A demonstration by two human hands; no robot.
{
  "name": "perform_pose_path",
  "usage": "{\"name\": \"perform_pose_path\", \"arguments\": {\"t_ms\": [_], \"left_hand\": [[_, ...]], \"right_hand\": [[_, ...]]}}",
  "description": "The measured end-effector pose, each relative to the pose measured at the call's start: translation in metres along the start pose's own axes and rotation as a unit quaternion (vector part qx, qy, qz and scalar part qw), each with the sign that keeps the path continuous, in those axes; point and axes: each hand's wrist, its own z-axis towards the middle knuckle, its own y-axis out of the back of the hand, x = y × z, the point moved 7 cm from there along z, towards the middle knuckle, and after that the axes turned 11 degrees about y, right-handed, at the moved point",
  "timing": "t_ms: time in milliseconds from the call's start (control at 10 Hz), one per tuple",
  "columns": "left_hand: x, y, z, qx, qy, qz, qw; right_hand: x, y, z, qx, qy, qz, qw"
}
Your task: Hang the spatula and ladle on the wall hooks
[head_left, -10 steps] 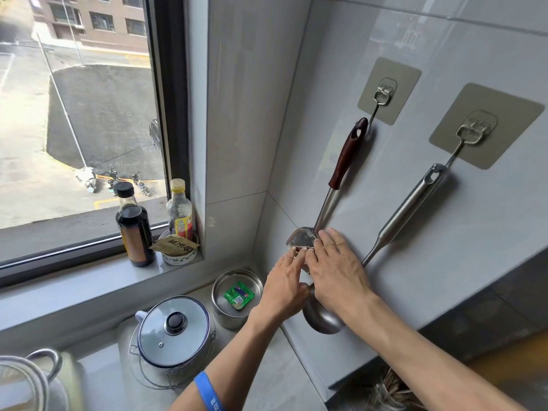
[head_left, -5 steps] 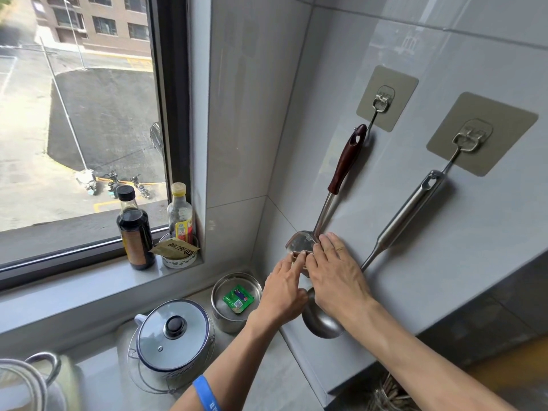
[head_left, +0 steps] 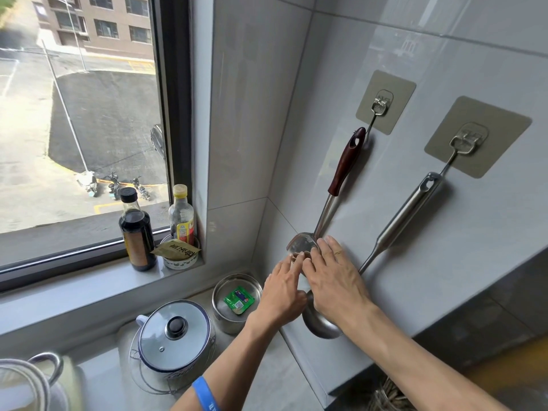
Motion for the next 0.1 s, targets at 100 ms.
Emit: {"name": "perform_pose_path", "arguments": {"t_ms": [100], "left_hand": [[-0.0004,0.0095,-0.0104,-0.013,0.004,-0.027,1.000]], "right_hand": [[0.0093,0.0184,-0.0188,-0.075,-0.010,0.069,0.995]]}}
